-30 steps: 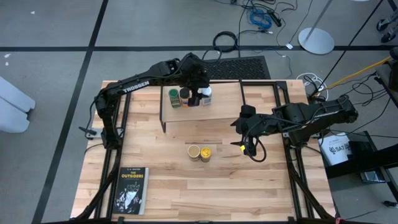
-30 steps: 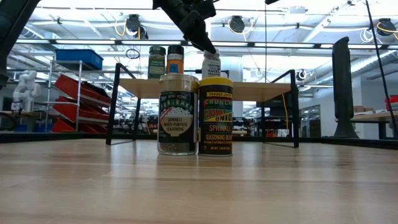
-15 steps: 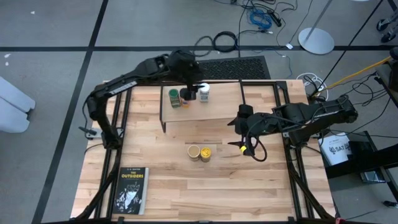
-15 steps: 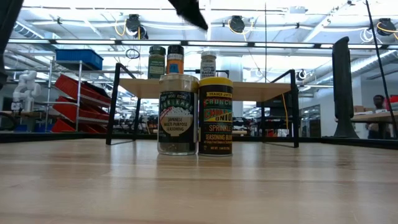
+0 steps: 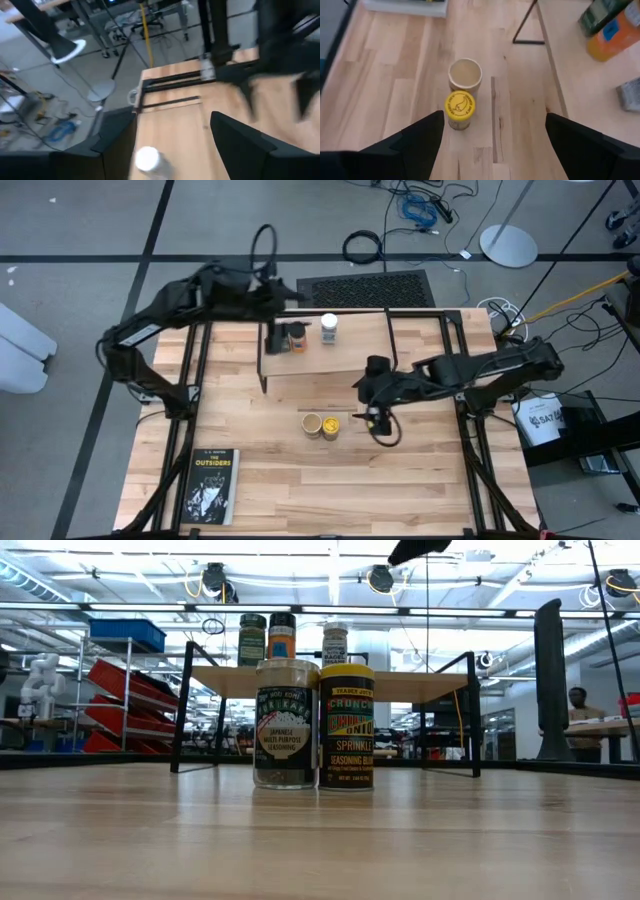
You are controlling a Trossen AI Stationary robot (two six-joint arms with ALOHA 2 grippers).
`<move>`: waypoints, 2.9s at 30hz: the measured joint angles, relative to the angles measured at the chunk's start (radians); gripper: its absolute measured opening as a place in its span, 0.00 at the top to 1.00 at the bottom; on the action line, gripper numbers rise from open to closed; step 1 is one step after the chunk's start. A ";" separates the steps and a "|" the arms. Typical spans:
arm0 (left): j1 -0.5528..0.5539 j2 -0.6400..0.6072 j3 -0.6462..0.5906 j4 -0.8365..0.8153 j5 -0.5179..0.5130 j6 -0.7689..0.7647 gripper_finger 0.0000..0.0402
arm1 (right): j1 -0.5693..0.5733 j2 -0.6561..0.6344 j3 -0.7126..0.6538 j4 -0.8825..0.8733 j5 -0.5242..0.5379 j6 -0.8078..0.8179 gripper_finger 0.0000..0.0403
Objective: Shelf spices
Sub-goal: Put the yellow black seasoning bottle on the shelf
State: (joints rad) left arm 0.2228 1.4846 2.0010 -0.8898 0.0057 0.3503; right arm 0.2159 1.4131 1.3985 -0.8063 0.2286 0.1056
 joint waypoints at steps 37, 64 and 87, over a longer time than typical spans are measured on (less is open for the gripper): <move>-0.467 -0.057 -0.432 -0.219 -0.383 -0.499 0.35 | -0.107 0.451 0.000 0.192 -0.391 0.016 0.21; -0.492 -0.062 -0.689 -0.012 -0.407 -0.642 0.35 | -0.103 0.336 0.445 -0.404 -0.382 -0.054 0.44; -0.520 -0.064 -0.689 0.125 -0.407 -0.657 0.35 | -0.390 0.307 0.945 -0.758 -0.104 -0.334 0.43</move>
State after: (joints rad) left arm -0.2970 1.4204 1.3121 -0.7652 -0.4015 -0.3069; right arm -0.1739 1.7200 2.3440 -1.5647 0.1242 -0.2289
